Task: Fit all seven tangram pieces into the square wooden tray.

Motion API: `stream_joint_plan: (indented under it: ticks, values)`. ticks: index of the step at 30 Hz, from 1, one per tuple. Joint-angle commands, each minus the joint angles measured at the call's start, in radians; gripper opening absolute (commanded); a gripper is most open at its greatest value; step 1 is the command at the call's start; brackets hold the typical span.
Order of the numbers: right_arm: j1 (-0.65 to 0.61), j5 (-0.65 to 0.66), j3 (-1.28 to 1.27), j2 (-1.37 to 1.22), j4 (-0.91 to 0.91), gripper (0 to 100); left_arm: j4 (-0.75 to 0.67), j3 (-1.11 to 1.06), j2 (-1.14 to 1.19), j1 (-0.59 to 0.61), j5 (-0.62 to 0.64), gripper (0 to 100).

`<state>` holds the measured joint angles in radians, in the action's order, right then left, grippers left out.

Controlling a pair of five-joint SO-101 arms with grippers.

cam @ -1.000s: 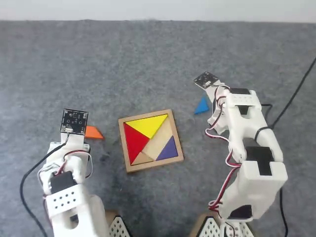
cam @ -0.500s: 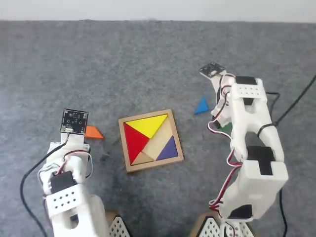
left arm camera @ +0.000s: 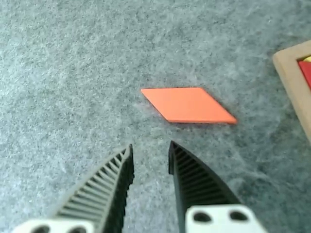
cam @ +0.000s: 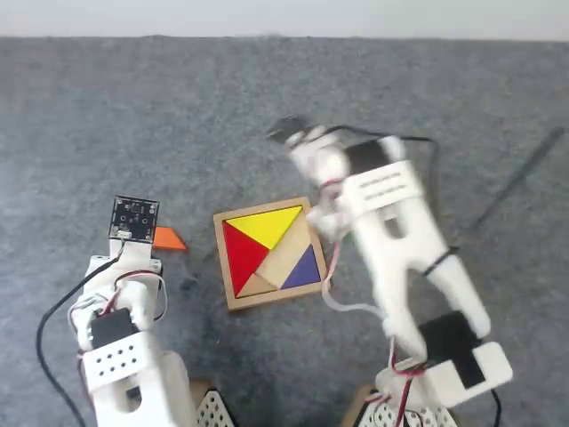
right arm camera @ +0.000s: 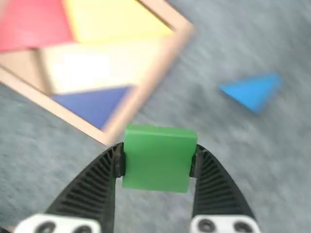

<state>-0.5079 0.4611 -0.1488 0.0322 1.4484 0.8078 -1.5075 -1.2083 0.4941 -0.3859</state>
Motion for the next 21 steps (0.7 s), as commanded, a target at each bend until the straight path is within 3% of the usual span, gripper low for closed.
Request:
stream_joint_plan:
  ticks: [1, 5, 9, 21]
  values:
    - [-0.154, -0.055, -0.069, 0.056, -0.117, 6.4, -0.011, 0.033, -0.021, -0.003, 0.006, 12]
    - [-0.240, -0.100, -0.152, 0.051, -0.229, 6.5, -0.011, 0.033, -0.021, -0.003, 0.006, 12]
    - [-0.251, -0.104, -0.201, 0.041, -0.303, 13.5, -0.011, 0.033, -0.021, -0.003, 0.006, 12]
    - [-0.341, -0.130, -0.206, -0.097, -0.361, 15.5, -0.011, 0.033, -0.021, -0.003, 0.006, 12]
